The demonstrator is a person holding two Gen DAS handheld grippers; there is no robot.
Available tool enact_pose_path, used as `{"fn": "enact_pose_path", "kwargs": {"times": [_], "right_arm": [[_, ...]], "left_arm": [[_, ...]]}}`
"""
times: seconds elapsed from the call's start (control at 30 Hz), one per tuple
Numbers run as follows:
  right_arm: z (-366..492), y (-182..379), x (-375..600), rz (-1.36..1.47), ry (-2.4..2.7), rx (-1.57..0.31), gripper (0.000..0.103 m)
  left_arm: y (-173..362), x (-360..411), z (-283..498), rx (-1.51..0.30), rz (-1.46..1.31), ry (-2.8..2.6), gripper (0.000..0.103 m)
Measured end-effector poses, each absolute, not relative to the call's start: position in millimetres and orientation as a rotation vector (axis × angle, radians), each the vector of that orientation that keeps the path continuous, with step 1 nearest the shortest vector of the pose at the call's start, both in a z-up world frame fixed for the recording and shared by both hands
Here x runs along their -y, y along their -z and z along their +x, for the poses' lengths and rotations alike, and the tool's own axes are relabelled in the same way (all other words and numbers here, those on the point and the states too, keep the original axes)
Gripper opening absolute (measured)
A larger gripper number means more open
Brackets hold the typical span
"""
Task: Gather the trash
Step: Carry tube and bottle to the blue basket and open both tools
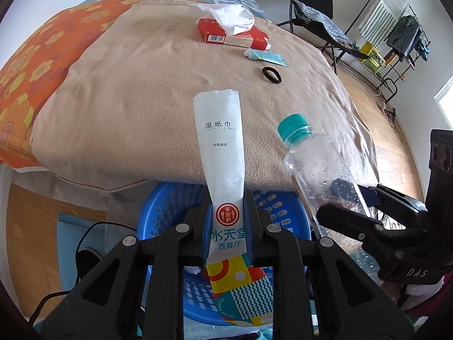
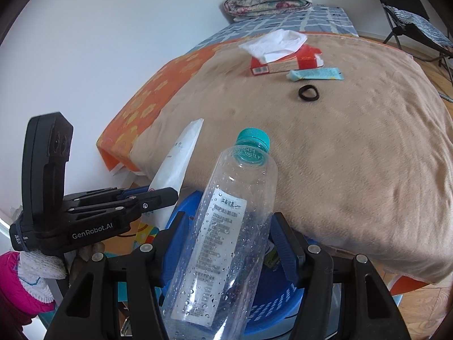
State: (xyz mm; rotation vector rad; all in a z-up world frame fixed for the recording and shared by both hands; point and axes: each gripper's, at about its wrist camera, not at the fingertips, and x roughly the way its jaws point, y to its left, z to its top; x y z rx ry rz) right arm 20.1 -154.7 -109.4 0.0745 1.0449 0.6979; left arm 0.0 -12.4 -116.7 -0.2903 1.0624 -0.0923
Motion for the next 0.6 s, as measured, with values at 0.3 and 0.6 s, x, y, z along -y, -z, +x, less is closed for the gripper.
{"fn": "enact_pose_path", "kwargs": {"times": [0.3,0.6], "right_arm": [[21.2,111.6,151.1,0.075,-0.698,-1.045,0.063],[25.2,111.3,154.2,0.084,-0.666,-1.055,0.076]], "left_arm": [[116.3,12.9,-1.9,-1.060,-0.275,0.087,0.023],[114.6,13.0,-3.6,-1.060,-0.261,0.071,0.051]]}}
